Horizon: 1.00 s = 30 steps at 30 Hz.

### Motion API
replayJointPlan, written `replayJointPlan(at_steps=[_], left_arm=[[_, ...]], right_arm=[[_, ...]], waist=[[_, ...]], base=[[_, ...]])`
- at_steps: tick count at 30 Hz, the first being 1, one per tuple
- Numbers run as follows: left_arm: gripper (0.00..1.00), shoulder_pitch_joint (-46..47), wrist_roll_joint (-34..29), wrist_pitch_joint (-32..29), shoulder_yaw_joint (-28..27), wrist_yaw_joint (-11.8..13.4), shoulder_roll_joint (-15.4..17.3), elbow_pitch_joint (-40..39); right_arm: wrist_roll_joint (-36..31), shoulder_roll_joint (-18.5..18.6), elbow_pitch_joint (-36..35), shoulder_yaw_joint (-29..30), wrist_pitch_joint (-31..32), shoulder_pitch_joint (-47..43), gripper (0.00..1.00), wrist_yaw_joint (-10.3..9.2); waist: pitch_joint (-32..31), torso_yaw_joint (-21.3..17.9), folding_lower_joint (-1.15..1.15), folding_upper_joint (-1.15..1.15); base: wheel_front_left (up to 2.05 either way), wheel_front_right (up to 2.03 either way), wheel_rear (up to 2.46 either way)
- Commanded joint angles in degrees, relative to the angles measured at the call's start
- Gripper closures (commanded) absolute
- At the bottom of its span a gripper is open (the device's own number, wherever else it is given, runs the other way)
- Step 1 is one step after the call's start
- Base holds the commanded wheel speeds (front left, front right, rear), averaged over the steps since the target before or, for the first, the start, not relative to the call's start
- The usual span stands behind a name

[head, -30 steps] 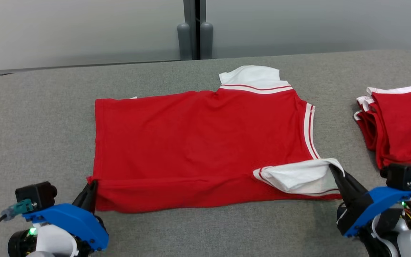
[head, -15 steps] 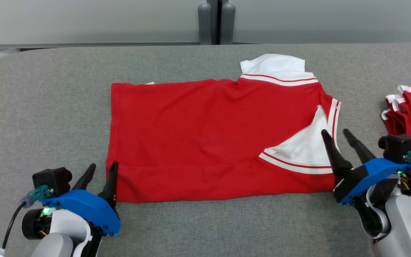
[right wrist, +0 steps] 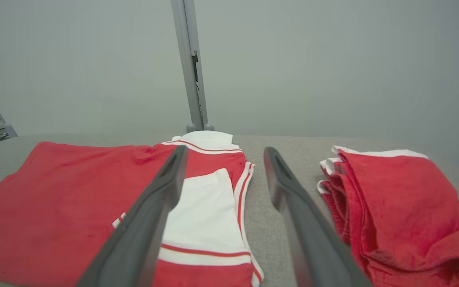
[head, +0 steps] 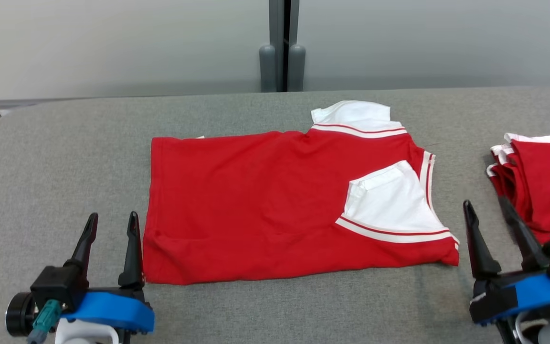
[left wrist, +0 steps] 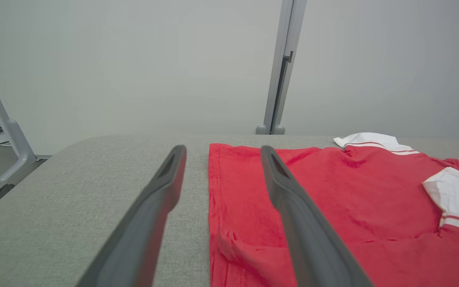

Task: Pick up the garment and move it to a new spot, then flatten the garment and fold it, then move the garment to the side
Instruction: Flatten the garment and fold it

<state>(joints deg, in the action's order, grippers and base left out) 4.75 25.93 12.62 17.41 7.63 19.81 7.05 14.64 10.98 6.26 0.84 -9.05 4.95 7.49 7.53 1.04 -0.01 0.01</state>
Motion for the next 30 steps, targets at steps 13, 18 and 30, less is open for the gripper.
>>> replayJointPlan(at_steps=[13,18,30], left_arm=[[0.0,-7.2,1.3,-0.7,-0.3,1.9,0.8,-3.7],[0.0,-6.6,1.6,-1.4,0.1,1.6,1.1,-3.6],[0.0,-2.7,6.0,-7.4,2.7,-2.6,-0.7,5.4]], right_arm=[[-1.9,-3.9,-12.3,1.8,5.3,-10.5,0.0,0.0],[-2.0,-4.2,-13.7,2.2,6.6,-11.1,0.0,0.0],[-0.7,-2.6,-2.7,0.5,8.5,-7.9,0.0,0.0]], waist=[[-2.8,-1.6,0.01,-0.01],[-2.9,-1.5,0.01,-0.01],[1.1,-2.0,0.01,-0.01]], base=[[0.0,0.0,0.0],[0.0,0.0,0.0],[0.0,0.0,0.0]])
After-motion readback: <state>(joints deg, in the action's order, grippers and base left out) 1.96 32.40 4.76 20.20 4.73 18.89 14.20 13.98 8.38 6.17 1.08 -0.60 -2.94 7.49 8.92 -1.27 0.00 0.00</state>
